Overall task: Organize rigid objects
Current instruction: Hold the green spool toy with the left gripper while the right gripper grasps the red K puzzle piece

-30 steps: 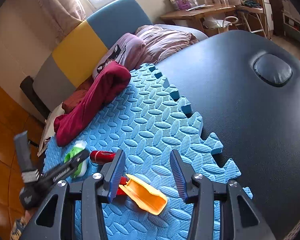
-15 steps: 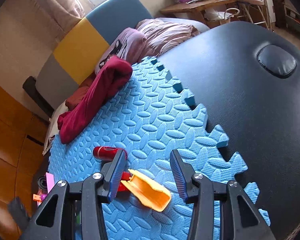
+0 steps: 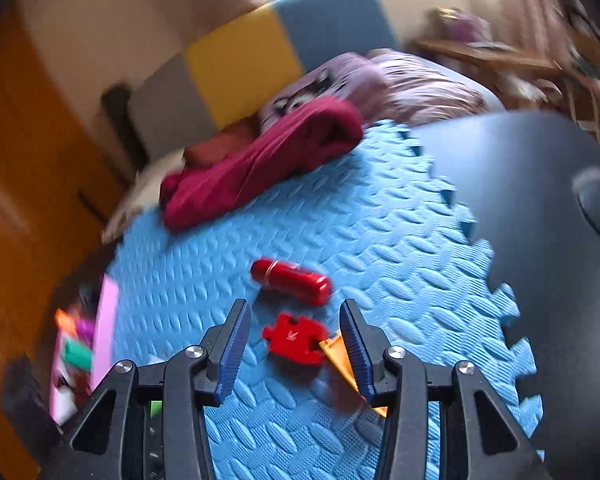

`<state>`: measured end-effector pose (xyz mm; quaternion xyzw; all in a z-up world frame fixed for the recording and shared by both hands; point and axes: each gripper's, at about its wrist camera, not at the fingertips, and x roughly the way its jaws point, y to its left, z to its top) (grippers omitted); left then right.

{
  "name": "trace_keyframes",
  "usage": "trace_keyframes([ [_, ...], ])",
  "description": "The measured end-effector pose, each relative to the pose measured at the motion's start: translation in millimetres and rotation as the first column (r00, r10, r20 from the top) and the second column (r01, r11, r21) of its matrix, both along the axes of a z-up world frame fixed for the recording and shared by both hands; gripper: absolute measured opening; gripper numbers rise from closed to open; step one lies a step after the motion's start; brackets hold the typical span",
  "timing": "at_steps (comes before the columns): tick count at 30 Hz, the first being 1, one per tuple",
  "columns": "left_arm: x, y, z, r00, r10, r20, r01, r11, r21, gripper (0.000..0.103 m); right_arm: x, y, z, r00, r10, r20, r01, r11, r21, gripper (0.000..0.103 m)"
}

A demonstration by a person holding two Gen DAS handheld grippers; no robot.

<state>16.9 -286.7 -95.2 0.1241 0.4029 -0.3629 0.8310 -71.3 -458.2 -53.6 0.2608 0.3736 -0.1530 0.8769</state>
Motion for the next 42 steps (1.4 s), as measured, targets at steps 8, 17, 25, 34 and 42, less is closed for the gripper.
trace_keyframes([
  [8, 1, 1, 0, 1.0, 0.0, -0.009, 0.0, 1.0, -0.016, 0.052, 41, 12, -25, 0.967, 0.142, -0.213, -0.172, 0.977, -0.129, 0.059],
  [17, 1, 3, 0, 1.0, -0.001, -0.016, 0.001, 1.0, -0.024, 0.052, 41, 35, -31, 0.931, 0.289, -0.221, -0.321, 0.938, -0.127, 0.048],
  [25, 1, 3, 0, 1.0, -0.003, -0.014, 0.003, 1.0, -0.022, 0.052, 40, 35, -32, 0.935, 0.282, -0.216, -0.315, 0.94, -0.134, 0.049],
  [34, 1, 3, 0, 1.0, -0.003, -0.018, 0.002, 1.0, -0.024, 0.052, 42, 43, -37, 0.944, 0.258, -0.204, -0.298, 0.933, -0.2, 0.049],
  [42, 2, 9, 5, 1.0, 0.013, -0.01, -0.014, 0.999, -0.029, 0.052, 40, 48, -39, 0.957, 0.239, -0.161, -0.276, 0.922, -0.271, 0.048],
])
